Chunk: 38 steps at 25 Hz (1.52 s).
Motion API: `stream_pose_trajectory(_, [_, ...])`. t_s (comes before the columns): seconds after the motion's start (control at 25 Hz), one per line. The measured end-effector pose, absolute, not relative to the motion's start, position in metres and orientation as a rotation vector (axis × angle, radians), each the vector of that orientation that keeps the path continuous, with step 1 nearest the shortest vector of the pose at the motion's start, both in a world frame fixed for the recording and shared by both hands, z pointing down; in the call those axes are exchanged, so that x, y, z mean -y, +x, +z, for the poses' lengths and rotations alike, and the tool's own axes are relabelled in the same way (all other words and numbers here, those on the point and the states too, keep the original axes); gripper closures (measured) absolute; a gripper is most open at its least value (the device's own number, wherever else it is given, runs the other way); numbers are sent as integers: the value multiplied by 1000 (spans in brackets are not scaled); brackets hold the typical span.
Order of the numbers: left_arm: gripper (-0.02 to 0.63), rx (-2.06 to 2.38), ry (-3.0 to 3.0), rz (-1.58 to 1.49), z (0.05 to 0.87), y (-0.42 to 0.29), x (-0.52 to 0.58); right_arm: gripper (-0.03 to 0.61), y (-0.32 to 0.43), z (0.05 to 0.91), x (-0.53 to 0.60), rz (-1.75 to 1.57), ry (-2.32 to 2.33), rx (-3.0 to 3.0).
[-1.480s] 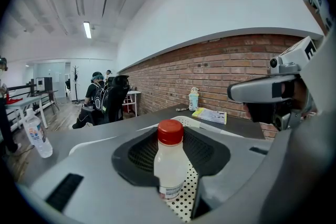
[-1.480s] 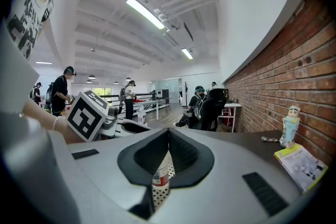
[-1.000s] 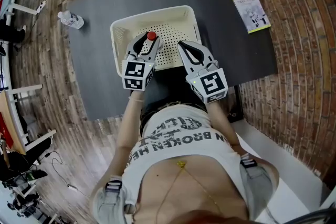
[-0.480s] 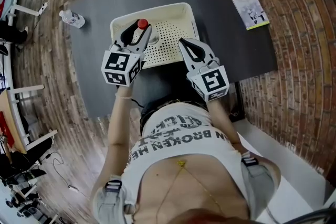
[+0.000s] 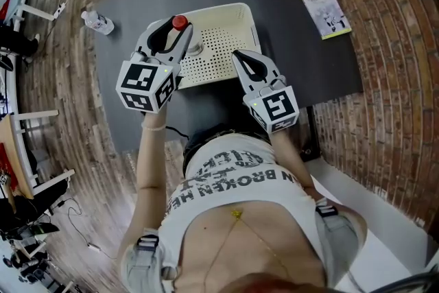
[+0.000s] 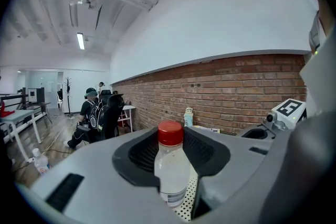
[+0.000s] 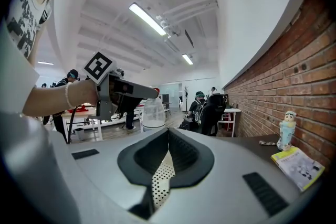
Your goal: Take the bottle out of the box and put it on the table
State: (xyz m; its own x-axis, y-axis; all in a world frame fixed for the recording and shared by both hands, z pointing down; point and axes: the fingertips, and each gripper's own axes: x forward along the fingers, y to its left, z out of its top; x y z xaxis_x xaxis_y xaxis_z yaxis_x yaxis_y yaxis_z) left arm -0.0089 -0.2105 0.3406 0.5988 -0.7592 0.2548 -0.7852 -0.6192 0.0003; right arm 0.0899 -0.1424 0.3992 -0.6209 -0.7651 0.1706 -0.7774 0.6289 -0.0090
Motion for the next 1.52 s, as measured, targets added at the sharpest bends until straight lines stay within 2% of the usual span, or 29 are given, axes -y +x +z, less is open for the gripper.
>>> stream_pose_trajectory(0.84, [466,1307,2704,323,340,-33,203,569,73,399,134,127,1298,2679])
stream_pose_trajectory(1.52, [466,1576,2574,245,319,-157,183,569,13,403,127,122,1196,2695])
